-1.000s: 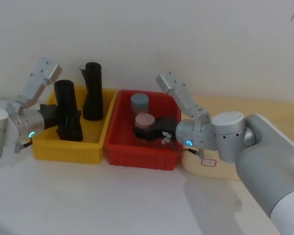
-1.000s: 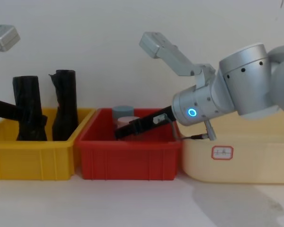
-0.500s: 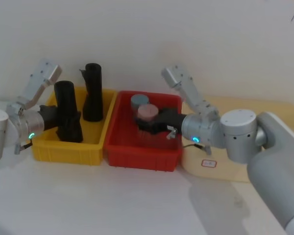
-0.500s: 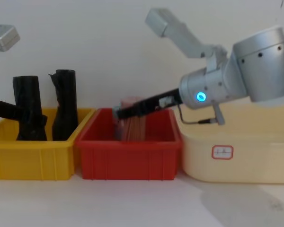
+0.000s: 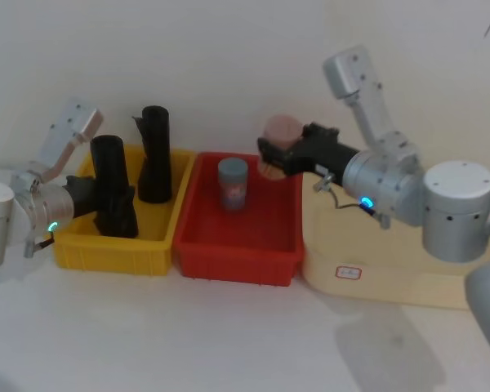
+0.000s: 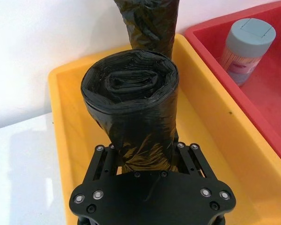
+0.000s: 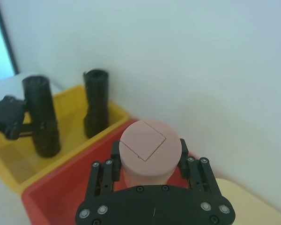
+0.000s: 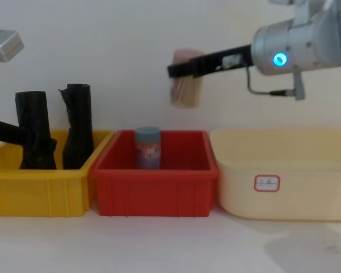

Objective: Pick up the garbage bag with the one hand and transfer it to the other hand.

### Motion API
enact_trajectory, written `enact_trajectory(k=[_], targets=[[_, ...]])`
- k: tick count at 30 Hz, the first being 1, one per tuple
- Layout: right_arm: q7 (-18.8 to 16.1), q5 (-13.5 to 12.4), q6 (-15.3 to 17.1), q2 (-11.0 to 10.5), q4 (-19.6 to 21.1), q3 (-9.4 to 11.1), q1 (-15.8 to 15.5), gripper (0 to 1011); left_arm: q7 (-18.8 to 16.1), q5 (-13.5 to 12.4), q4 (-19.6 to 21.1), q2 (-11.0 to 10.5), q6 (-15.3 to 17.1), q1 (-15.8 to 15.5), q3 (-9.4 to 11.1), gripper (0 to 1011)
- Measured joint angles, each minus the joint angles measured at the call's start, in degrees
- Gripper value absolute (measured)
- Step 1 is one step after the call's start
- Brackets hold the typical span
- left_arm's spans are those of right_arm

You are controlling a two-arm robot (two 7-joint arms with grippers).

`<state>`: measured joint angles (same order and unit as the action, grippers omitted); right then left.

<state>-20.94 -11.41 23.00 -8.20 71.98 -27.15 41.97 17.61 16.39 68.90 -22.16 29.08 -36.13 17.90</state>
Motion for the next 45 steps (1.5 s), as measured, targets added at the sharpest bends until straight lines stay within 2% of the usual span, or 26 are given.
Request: enact_trajectory(k=[6, 10, 20, 30, 42, 44, 45], targets=[[3.1, 0.4, 0.4, -1.4, 5.5, 2.1, -2.4, 665, 0.0, 0.0, 0.0, 0.0, 0.0, 0.0, 0.0, 486], [6.0, 1.6, 0.6, -2.4, 8.8, 3.4, -4.1, 665, 0.0, 0.0, 0.0, 0.0, 0.0, 0.0, 0.0, 486], [11.6, 4.5, 1.0, -4.2, 12.5, 6.0, -7.6, 665, 0.0, 0.0, 0.0, 0.0, 0.0, 0.0, 0.0, 486], [14.5, 4.4, 1.7, -4.6, 11.5, 9.4, -11.2, 665, 0.0, 0.0, 0.0, 0.0, 0.0, 0.0, 0.0, 486], [13.5, 0.2, 2.5, -3.7, 7.3, 13.9, -14.4, 667, 0.0, 0.0, 0.0, 0.0, 0.0, 0.0, 0.0, 486], [13.1, -0.3, 2.5, -3.5, 6.7, 14.4, -14.7, 709, 0.0, 0.0, 0.0, 0.0, 0.0, 0.0, 0.0, 486], [12.8, -0.7, 2.5, -3.5, 6.3, 14.8, -15.0, 774, 0.0, 0.0, 0.0, 0.0, 0.0, 0.0, 0.0, 487]])
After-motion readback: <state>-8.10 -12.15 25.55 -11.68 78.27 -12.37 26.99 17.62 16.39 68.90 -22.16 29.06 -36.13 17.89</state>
